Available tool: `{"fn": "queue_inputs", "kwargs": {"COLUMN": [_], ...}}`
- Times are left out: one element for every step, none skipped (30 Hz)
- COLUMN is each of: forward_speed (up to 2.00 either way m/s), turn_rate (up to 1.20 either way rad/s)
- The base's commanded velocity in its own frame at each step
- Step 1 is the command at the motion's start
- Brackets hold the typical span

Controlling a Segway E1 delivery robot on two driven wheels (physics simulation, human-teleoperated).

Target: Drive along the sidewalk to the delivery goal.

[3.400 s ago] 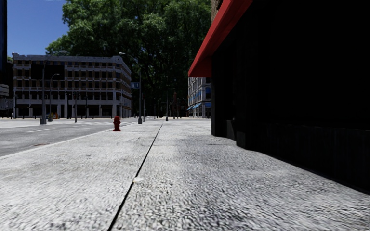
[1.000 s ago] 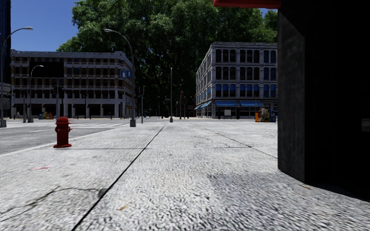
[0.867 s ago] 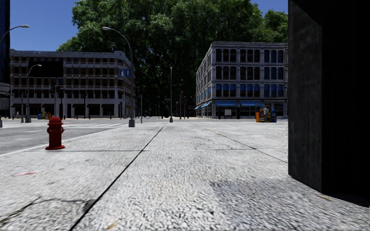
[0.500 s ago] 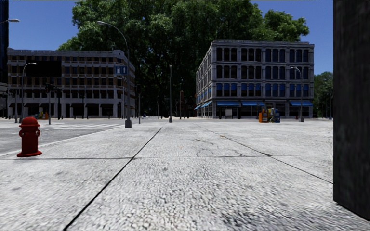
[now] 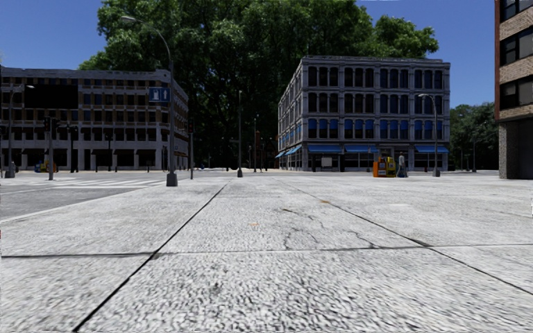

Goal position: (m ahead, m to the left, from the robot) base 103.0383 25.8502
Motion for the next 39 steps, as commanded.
{"fn": "queue_inputs", "kwargs": {"forward_speed": [2.00, 2.00, 2.00, 2.00, 2.00, 2.00, 2.00, 2.00, 2.00, 2.00, 2.00, 2.00, 2.00, 2.00, 2.00, 2.00, 2.00, 2.00, 2.00, 2.00, 2.00, 2.00, 2.00, 2.00, 2.00, 2.00, 2.00, 2.00, 2.00, 2.00, 2.00, 2.00, 2.00, 2.00, 2.00, 2.00, 2.00, 2.00, 2.00], "turn_rate": [-0.51, -0.51, -0.55, -0.57, -0.58, -0.58, -0.60, -0.60, -0.61, -0.61, -0.61, -0.61, -0.61, -0.61, -0.61, -0.61, -0.61, -0.61, -0.61, -0.61, -0.61, -0.61, -0.61, -0.61, -0.61, -0.61, -0.61, -0.61, -0.61, -0.61, -0.61, -0.61, -0.61, -0.61, -0.61, -0.61, -0.61, -0.58, -0.50]}}
